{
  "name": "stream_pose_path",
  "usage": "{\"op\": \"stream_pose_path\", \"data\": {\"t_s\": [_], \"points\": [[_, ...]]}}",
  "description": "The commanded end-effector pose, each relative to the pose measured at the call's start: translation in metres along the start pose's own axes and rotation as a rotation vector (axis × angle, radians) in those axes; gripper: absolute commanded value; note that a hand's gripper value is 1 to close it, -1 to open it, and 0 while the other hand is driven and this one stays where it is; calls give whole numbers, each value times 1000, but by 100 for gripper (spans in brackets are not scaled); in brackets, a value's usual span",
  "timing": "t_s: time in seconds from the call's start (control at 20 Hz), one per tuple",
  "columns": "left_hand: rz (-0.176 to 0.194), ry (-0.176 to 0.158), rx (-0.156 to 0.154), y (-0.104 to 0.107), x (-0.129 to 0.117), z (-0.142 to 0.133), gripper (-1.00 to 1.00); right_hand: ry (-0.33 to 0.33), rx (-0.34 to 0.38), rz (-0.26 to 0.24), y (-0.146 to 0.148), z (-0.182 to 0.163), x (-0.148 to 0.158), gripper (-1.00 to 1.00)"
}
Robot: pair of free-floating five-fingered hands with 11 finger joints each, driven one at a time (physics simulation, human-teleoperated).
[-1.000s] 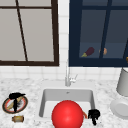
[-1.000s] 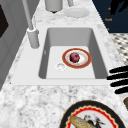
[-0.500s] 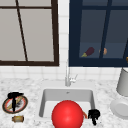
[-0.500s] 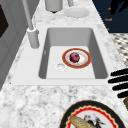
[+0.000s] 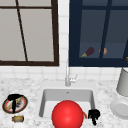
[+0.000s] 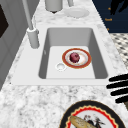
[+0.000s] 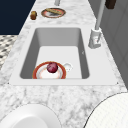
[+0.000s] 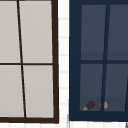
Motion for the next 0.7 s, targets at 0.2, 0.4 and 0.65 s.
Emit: {"op": "stream_pose_path", "data": {"t_s": [0.2, 0.4, 0.65], "points": [[-11, 55, 37, -11, -23, 30, -100, 0, 0, 0, 0, 0, 0, 0], [15, 69, 48, -10, -25, 39, -100, 0, 0, 0, 0, 0, 0, 0], [17, 76, 52, -10, -37, 43, -100, 0, 0, 0, 0, 0, 0, 0]]}}
